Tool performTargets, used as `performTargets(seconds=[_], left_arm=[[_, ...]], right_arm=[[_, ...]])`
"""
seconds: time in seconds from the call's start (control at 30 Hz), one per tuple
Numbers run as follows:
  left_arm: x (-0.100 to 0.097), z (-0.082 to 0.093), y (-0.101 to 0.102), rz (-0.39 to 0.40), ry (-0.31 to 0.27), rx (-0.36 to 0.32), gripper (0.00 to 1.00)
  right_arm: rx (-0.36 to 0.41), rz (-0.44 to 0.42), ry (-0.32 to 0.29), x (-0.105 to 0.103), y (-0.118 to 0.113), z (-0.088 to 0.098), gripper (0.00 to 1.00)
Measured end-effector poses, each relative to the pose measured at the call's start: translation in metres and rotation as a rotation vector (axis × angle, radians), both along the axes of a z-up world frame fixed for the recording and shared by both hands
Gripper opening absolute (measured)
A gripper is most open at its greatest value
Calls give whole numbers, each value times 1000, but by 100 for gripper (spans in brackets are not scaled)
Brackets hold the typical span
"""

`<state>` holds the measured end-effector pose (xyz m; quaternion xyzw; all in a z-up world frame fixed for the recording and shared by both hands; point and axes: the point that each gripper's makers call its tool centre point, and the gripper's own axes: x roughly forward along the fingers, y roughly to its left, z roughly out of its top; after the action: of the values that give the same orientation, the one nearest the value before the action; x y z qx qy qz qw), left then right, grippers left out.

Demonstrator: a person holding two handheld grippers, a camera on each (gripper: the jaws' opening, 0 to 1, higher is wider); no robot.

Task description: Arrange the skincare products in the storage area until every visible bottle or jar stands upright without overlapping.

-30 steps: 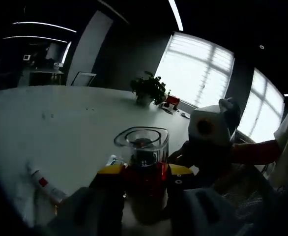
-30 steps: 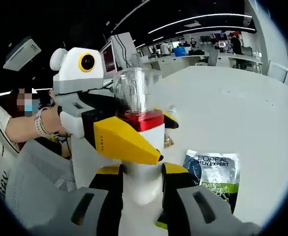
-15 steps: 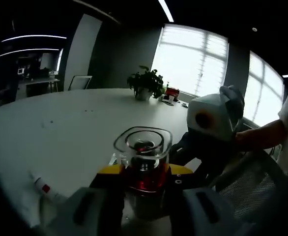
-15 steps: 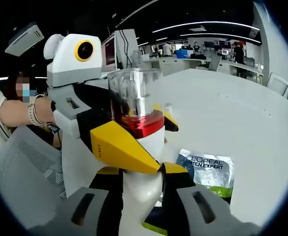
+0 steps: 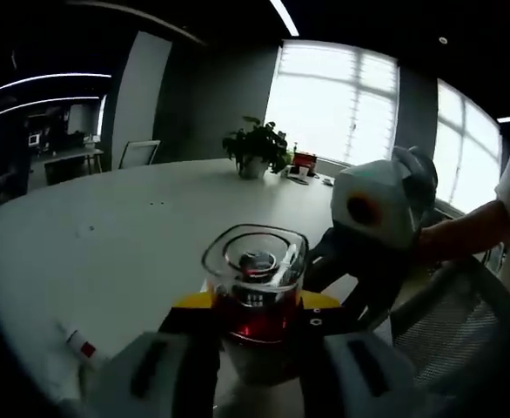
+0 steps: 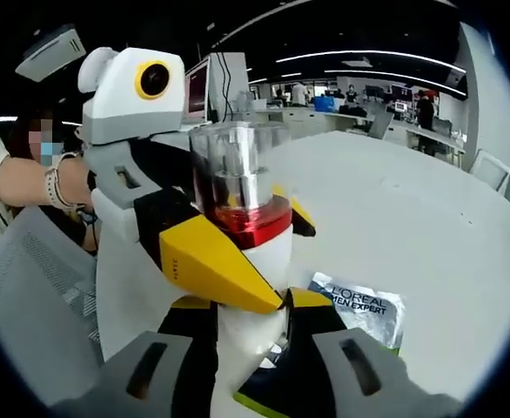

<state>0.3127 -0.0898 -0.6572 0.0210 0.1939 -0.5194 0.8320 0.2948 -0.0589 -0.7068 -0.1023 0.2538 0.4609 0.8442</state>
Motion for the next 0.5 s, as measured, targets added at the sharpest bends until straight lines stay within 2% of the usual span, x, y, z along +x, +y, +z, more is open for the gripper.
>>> performTargets(seconds=[0.5], left_arm=[[11,-2,-13,-21,-45,33,28]], right_arm=[[-29,-16,-58,15,-13,1,29]])
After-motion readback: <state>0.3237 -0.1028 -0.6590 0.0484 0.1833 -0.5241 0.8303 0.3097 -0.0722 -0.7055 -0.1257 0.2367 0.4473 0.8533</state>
